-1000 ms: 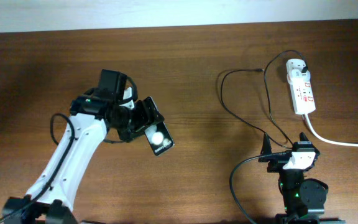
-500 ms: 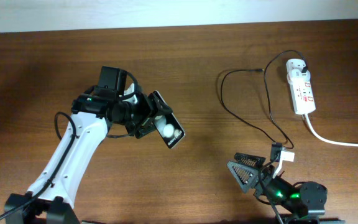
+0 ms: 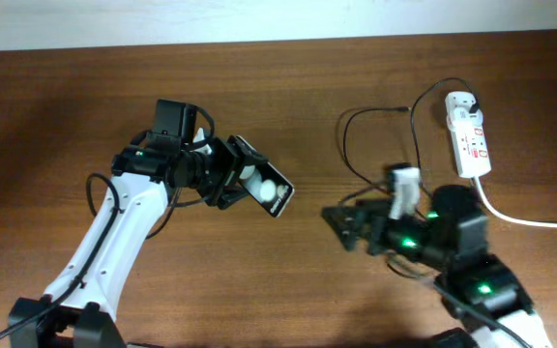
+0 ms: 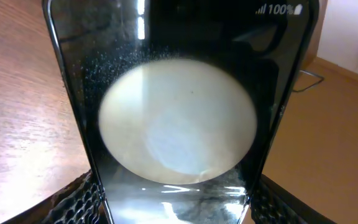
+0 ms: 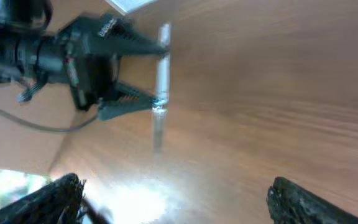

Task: Plug charger to phone and switch on socket
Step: 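Grasp the black charging cable near its plug with the right gripper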

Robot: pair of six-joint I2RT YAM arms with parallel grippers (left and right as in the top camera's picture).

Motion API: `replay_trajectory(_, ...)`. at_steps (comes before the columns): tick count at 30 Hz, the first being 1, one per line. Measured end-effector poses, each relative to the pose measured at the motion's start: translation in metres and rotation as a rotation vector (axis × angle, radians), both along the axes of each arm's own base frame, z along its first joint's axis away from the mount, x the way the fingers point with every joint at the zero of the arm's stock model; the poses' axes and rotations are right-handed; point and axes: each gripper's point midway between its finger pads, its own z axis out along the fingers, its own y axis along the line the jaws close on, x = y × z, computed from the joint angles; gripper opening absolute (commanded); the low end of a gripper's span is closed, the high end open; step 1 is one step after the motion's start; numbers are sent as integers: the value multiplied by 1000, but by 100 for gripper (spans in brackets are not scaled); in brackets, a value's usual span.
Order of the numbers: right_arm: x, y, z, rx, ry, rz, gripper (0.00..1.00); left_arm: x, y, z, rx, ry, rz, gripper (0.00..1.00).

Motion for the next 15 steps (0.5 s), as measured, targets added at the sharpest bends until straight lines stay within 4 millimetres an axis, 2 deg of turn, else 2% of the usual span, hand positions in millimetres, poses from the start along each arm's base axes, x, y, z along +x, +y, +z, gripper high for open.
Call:
replay_trajectory(1,4,20,-2,-20,-33,25,99,1,-1,1,-10,12,16,64)
replay_trajectory(3,17,42,6,-11,-111,35,99,8,-5,7,-42,-12,24,64)
replay_trajectory(6,36,62,-9,-5,-105,28,99,9,-10,13,-82,-7,23,64)
replay_trajectory(9,60,74,-32,23,-51,-13,86,7,-11,13,-93,1,21,64)
replay_trajectory(11,69,80,-37,47,-45,-24,81,7,-12,14,-97,0,19,64)
replay_trajectory(15,74,83,-34,97,-25,-48,56,7,-12,14,-98,1,18,65)
